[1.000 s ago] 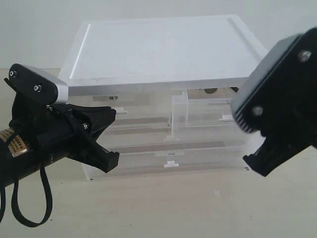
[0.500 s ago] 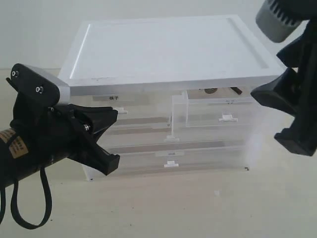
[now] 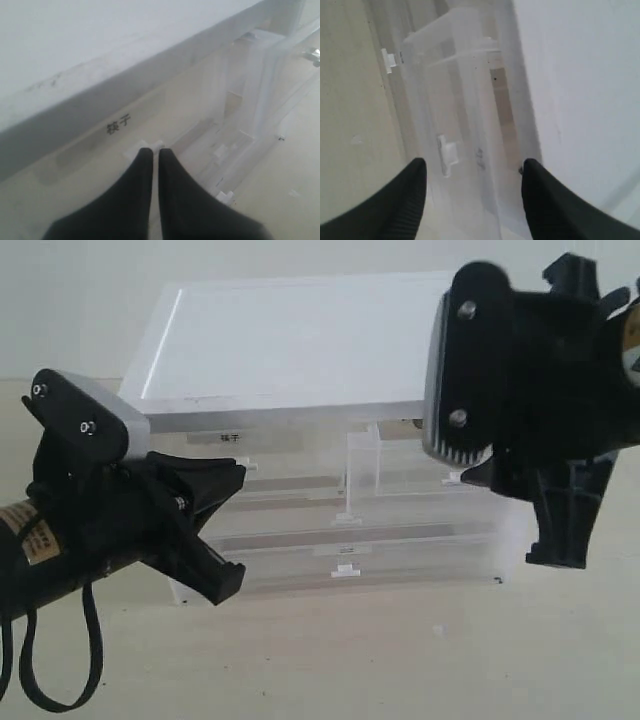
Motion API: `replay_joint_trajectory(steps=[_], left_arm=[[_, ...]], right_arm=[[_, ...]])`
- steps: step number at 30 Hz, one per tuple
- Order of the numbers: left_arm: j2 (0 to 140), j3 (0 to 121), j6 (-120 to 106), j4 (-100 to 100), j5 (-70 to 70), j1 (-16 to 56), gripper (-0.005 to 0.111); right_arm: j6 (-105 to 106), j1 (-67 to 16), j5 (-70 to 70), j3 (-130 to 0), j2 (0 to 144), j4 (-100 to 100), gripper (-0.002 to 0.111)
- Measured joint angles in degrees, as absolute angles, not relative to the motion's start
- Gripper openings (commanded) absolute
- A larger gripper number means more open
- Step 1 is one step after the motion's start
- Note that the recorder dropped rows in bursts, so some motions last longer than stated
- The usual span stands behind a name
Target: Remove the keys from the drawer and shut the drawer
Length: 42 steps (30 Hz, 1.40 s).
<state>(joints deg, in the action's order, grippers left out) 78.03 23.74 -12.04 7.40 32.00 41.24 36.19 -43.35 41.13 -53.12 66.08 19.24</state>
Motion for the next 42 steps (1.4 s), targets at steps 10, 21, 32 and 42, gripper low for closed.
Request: replay_joint_trajectory(steps=[10, 21, 32, 42], left_arm=[[78.0, 23.7, -12.0, 5.0, 31.3, 41.2, 0.005], [78.0, 23.7, -12.0, 4.9, 30.1, 41.2, 0.005], [78.0, 23.7, -12.0, 4.9, 30.0, 41.2, 0.005], [78.0, 23.7, -12.0, 4.9, 30.4, 41.2, 0.005]], right_arm=[[37.5, -43.3, 34.9, -52.8, 68.8, 20.5, 0.051], [36.6, -43.3, 37.6, -52.8, 72.9, 20.0, 0.046], [35.5, -43.3, 36.7, -52.9, 76.2, 20.5, 0.006], [35.9, -43.3, 39.9, -52.3, 72.2, 17.5, 0.0]])
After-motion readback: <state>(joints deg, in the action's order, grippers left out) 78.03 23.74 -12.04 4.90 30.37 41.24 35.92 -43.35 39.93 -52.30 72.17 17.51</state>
